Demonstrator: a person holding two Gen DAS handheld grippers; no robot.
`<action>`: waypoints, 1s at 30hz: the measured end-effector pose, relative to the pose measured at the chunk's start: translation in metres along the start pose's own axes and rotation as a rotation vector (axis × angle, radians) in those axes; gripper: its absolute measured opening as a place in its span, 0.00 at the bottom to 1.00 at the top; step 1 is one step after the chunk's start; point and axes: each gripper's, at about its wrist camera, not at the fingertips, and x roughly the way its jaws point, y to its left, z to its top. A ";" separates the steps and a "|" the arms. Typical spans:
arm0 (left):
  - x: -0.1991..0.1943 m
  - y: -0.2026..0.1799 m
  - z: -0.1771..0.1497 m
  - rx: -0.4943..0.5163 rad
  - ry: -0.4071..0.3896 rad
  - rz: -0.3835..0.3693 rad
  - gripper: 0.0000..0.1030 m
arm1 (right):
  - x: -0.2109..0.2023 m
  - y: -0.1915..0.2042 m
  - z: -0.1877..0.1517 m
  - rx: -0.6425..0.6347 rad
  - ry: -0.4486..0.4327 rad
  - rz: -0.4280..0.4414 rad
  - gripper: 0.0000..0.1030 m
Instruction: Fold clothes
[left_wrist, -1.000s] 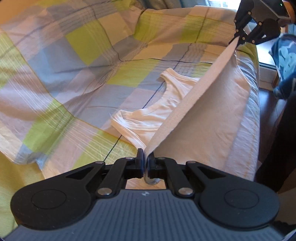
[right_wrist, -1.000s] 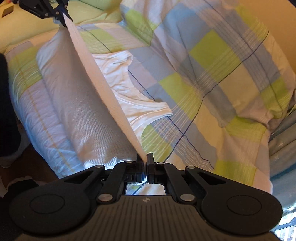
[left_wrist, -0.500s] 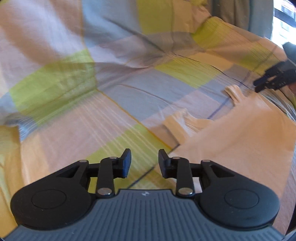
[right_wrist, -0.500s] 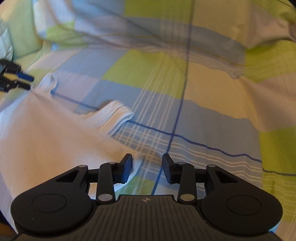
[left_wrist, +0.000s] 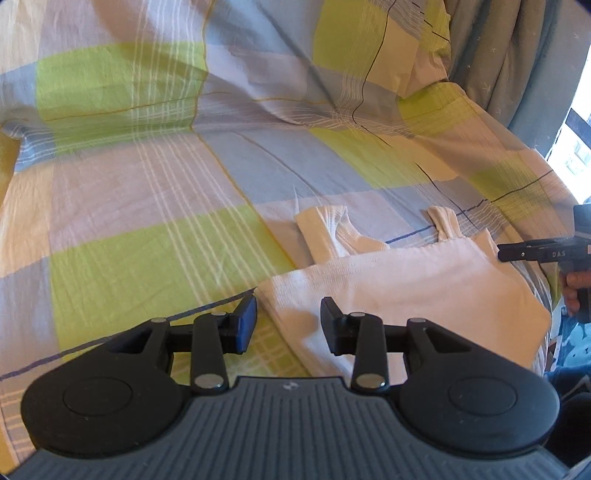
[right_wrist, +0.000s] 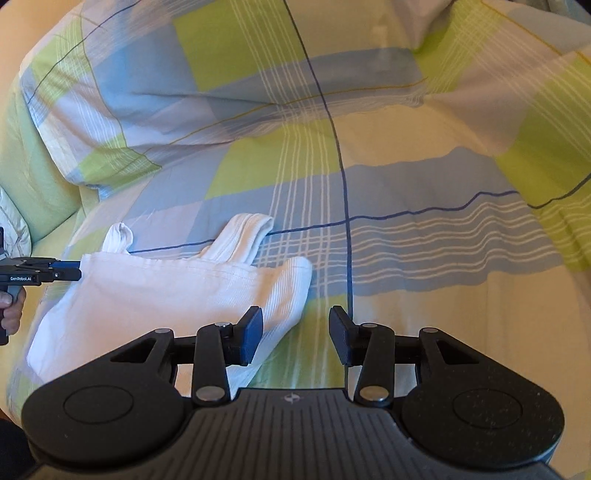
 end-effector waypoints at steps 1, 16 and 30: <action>0.001 -0.001 0.000 -0.003 -0.004 0.006 0.20 | 0.002 -0.001 0.000 0.004 -0.006 0.000 0.43; -0.034 0.005 0.010 0.003 -0.157 0.020 0.02 | -0.008 0.002 0.008 0.040 -0.157 0.067 0.04; 0.012 0.033 0.021 -0.035 -0.123 0.097 0.02 | 0.035 -0.015 0.033 0.046 -0.185 0.005 0.04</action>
